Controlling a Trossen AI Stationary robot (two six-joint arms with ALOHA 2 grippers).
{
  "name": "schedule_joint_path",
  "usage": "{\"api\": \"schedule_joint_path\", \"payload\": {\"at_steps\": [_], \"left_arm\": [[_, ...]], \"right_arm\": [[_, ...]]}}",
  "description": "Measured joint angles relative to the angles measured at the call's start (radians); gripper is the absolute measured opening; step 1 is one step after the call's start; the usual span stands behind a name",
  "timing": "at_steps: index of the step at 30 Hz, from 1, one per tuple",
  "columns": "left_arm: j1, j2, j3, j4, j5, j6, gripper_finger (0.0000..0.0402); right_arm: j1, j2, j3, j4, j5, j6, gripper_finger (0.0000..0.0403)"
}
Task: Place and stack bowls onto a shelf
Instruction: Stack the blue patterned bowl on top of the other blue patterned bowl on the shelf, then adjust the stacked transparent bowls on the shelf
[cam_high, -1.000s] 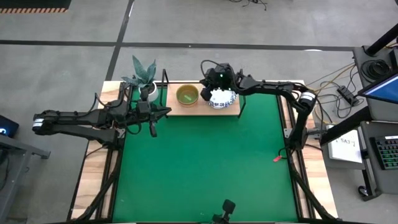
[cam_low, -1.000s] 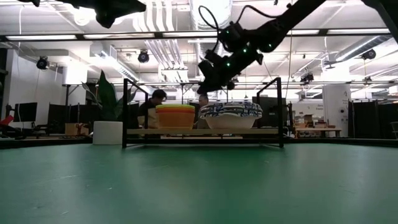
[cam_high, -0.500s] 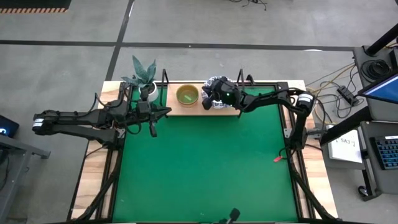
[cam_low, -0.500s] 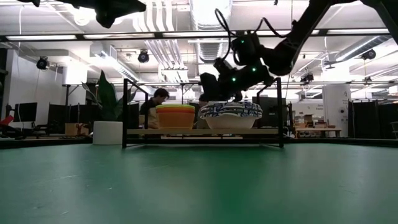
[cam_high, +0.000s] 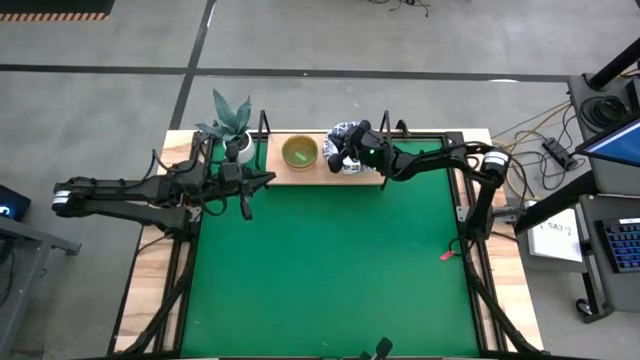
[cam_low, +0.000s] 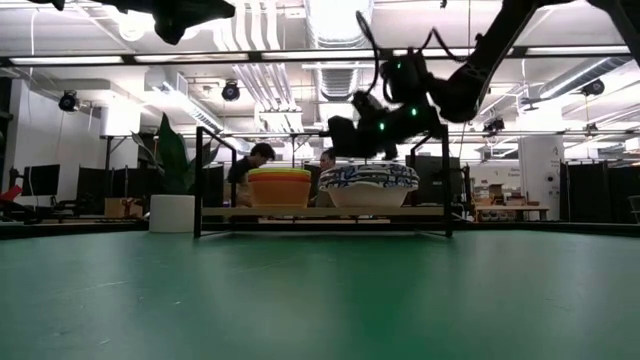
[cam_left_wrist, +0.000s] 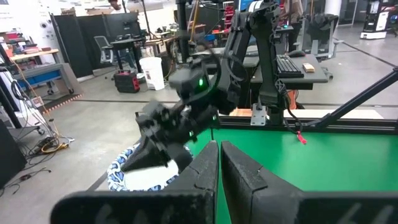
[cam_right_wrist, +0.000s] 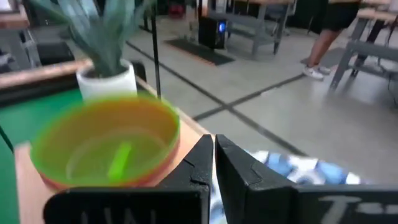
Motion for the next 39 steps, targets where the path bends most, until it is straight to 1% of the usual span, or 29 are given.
{"api": "schedule_joint_path", "payload": {"at_steps": [3, 5, 10, 15, 18, 21, 24, 27, 30, 34, 36, 39], "left_arm": [[0.0, 0.0, 0.0, -0.001, 0.0, 0.0, 0.0], [0.0, 0.0, 0.0, -0.01, 0.0, 0.0, 0.0], [0.0, 0.002, 0.0, -0.031, 0.0, 0.0, 0.0], [0.0, 0.006, 0.0, -0.044, -0.001, 0.001, 0.0], [0.0, 0.016, 0.0, -0.047, -0.001, 0.002, 0.0], [0.0, 0.032, 0.0, -0.047, -0.002, 0.002, 0.0], [0.0, 0.061, 0.0, -0.046, -0.002, -0.019, 0.0], [0.0, 0.104, 0.0, -0.045, -0.002, -0.072, 0.0], [0.0, 0.165, -0.008, -0.033, -0.002, -0.16, 0.0], [0.001, 0.285, -0.011, -0.008, -0.013, -0.243, 0.0], [0.012, 0.356, 0.028, -0.038, -0.041, -0.27, 0.0], [0.055, 0.472, 0.144, -0.143, -0.049, -0.274, 0.0]], "right_arm": [[0.005, -0.047, 0.019, -0.008, -0.003, -0.002, 0.0009], [0.014, -0.086, 0.032, -0.071, -0.008, 0.002, 0.0009], [0.068, -0.233, 0.071, -0.408, -0.013, 0.002, 0.0009], [0.167, -0.401, 0.054, -0.687, -0.012, 0.001, 0.0009], [0.239, -0.493, 0.026, -0.816, -0.014, 0.026, 0.0009], [0.315, -0.569, -0.023, -0.9, -0.013, 0.058, 0.0009], [0.393, -0.633, -0.1, -0.919, -0.014, 0.066, 0.0009], [0.447, -0.695, -0.196, -0.866, -0.014, 0.076, 0.0009], [0.462, -0.741, -0.294, -0.769, -0.01, 0.108, 0.0009], [0.461, -0.787, -0.391, -0.683, -0.01, 0.112, 0.0009], [0.461, -0.802, -0.419, -0.666, -0.009, 0.104, 0.0009], [0.461, -0.815, -0.435, -0.647, -0.01, 0.078, 0.0009]]}}
